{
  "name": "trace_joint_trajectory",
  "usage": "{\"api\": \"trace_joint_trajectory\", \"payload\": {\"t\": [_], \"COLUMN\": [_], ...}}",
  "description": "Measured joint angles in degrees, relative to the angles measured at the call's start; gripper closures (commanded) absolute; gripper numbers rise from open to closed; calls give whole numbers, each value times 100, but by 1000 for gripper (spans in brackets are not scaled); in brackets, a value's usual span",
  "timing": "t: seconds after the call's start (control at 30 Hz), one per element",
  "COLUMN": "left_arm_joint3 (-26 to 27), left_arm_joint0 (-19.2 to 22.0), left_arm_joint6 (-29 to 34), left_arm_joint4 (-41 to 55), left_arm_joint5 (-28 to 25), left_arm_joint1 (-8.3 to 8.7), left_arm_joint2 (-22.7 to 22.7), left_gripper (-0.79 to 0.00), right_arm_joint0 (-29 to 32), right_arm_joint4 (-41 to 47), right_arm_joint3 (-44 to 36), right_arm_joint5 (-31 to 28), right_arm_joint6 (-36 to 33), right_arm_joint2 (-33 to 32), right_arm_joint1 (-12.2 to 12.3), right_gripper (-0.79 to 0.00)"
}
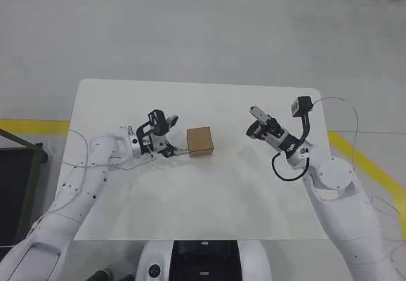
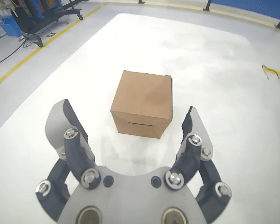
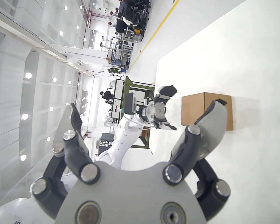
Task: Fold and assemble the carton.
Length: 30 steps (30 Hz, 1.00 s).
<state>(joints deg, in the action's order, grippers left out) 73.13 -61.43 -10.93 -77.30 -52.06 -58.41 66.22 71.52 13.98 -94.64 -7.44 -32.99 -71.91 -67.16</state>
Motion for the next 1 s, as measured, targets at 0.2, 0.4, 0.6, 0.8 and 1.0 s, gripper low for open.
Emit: {"api": "trace_joint_trajectory", "payload": {"t": [0.2,0.4,0.6,0.8,1.0], "left_arm_joint3": [267,946,1461,1460,1466], "left_arm_joint0": [-185,-423,-657,-747,-726], "left_arm_joint6": [748,1872,2701,3354,3821], "left_arm_joint4": [1221,1923,2471,3134,3667], "left_arm_joint5": [-274,-17,234,267,278], "left_arm_joint1": [135,295,404,494,551], "left_arm_joint2": [694,1385,1888,2224,2311], "left_gripper": [-785,-785,-785,-785,-785], "right_arm_joint0": [-54,-69,-209,-244,-318], "right_arm_joint4": [-567,-1558,-2651,-3541,-3849], "right_arm_joint3": [281,439,626,669,806], "right_arm_joint5": [-372,-1042,-1442,-1463,-1634], "right_arm_joint6": [205,428,690,1035,1349], "right_arm_joint2": [-17,-127,-312,-472,-482], "right_arm_joint1": [9,53,109,149,147], "right_gripper": [-785,-785,-785,-785,-785]}}
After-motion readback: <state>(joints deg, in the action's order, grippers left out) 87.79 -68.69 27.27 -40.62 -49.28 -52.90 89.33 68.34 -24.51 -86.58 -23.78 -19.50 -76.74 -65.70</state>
